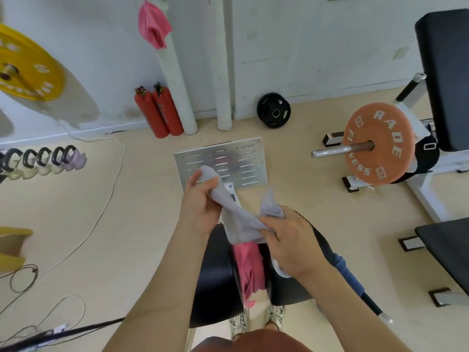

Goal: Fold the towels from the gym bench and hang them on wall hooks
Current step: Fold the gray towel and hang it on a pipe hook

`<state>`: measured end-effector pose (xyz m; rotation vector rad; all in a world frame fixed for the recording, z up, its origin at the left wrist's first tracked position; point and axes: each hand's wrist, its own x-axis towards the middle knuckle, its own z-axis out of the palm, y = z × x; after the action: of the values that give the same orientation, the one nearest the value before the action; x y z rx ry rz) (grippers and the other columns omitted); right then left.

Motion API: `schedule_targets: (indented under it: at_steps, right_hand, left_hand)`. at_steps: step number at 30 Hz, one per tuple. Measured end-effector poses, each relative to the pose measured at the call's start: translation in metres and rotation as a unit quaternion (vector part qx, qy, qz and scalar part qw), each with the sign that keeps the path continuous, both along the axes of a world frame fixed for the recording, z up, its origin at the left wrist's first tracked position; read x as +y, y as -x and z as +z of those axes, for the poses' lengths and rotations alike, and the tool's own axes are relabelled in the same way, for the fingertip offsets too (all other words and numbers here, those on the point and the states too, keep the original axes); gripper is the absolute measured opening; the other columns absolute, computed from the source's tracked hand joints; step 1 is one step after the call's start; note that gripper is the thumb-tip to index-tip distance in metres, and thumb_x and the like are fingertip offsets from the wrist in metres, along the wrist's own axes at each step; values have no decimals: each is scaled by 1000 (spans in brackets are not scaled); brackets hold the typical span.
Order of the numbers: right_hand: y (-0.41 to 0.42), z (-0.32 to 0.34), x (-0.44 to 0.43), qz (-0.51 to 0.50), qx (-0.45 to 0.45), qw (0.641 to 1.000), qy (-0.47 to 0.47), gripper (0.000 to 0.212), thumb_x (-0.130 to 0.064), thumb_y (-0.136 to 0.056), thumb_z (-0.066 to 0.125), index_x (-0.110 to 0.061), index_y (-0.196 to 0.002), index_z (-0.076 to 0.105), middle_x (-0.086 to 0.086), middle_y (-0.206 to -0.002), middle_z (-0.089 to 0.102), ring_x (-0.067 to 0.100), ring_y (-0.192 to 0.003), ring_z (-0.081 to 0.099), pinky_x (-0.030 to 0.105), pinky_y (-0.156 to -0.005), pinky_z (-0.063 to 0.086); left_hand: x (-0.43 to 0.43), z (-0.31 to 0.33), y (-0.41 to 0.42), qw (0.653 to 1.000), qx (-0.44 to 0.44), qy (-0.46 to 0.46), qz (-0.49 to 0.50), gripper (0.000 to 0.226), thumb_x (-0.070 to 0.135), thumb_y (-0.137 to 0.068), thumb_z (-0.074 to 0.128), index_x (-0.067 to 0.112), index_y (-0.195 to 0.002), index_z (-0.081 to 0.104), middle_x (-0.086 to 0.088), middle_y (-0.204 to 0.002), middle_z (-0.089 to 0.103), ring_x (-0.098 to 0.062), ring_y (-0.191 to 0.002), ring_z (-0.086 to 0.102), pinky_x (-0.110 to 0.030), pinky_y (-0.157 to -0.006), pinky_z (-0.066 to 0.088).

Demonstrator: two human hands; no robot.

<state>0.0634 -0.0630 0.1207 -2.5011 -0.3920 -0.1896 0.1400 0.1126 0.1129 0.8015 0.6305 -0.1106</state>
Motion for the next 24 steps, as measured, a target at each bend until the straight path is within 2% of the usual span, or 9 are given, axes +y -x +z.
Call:
schedule_targets:
  at_steps: [3, 5, 6, 8, 10, 14, 18, 22, 24]
  right_hand:
    - [-1, -11, -1, -83, 49, 995, -38, 32, -19, -81, 42, -12, -84, 74, 5, -72, 62, 22, -63, 55, 31, -58, 47]
    - [-2, -17, -2, -134, 90, 985, -65, 23, -12, -84, 48, -11, -83, 71, 3, -76, 61, 18, -68, 53, 29, -61, 42]
    - [-3, -20, -4, -149, 100, 981, -75, 18, -7, -85, 52, -10, -82, 70, 2, -76, 60, 16, -69, 52, 26, -61, 39]
    - [-3, -21, -6, -163, 124, 975, -92, 17, -3, -86, 55, -9, -83, 70, 0, -77, 59, 13, -70, 50, 13, -59, 35]
    - [-2, -19, -5, -162, 152, 967, -121, 20, -4, -86, 52, -11, -87, 71, -2, -80, 60, 12, -73, 51, 7, -61, 35]
    - [1, -6, 7, -121, 122, 975, -141, 27, -18, -82, 47, -19, -92, 73, -4, -82, 63, 8, -76, 53, 7, -65, 36]
    - [1, 16, 26, -71, 49, 983, -163, 23, -20, -87, 49, -25, -92, 71, -16, -78, 52, -10, -82, 49, 2, -70, 35]
    - [1, 35, 34, -19, 62, 977, -202, 41, -16, -93, 53, -21, -134, 52, -16, -105, 52, -21, -98, 45, -3, -85, 35]
    - [1, 45, 33, -26, 135, 957, -256, 49, -14, -94, 55, -27, -140, 41, -19, -98, 51, -18, -92, 51, 2, -81, 42]
  left_hand:
    - [10, 7, -5, 999, -38, -29, -2, 29, -3, -89, 54, 23, -103, 58, -8, -111, 63, -25, -102, 59, -41, -90, 49]
    - [16, 7, -5, 998, -36, -54, 24, 27, -1, -89, 55, 22, -101, 60, -7, -105, 64, -26, -101, 58, -45, -95, 46]
    - [20, 8, -4, 997, -34, -55, 50, 26, -2, -89, 54, 22, -99, 60, -5, -97, 65, -25, -95, 59, -43, -89, 49]
    - [29, 13, -1, 994, -30, -30, 102, 26, -3, -89, 50, 22, -90, 56, 0, -76, 60, -18, -75, 58, -28, -64, 53]
    - [33, 22, 5, 992, -41, -35, 115, 25, -1, -90, 50, 22, -82, 53, 4, -69, 55, -12, -67, 54, -22, -55, 49]
    - [16, 37, 19, 990, -114, -78, 24, 18, 4, -83, 61, 20, -75, 63, 3, -68, 58, -12, -67, 53, -27, -68, 47]
    - [-6, 44, 38, 990, -118, -33, -70, 22, 4, -73, 62, 18, -89, 66, -6, -63, 57, -19, -53, 54, -29, -55, 50]
    - [-18, 49, 52, 975, -145, -117, -117, 20, 0, -76, 65, 12, -92, 69, -9, -79, 69, -20, -73, 65, -29, -65, 55]
    - [-13, 53, 53, 958, -162, -200, -130, 22, 3, -77, 67, 19, -90, 73, -7, -83, 70, -18, -80, 65, -27, -71, 53]
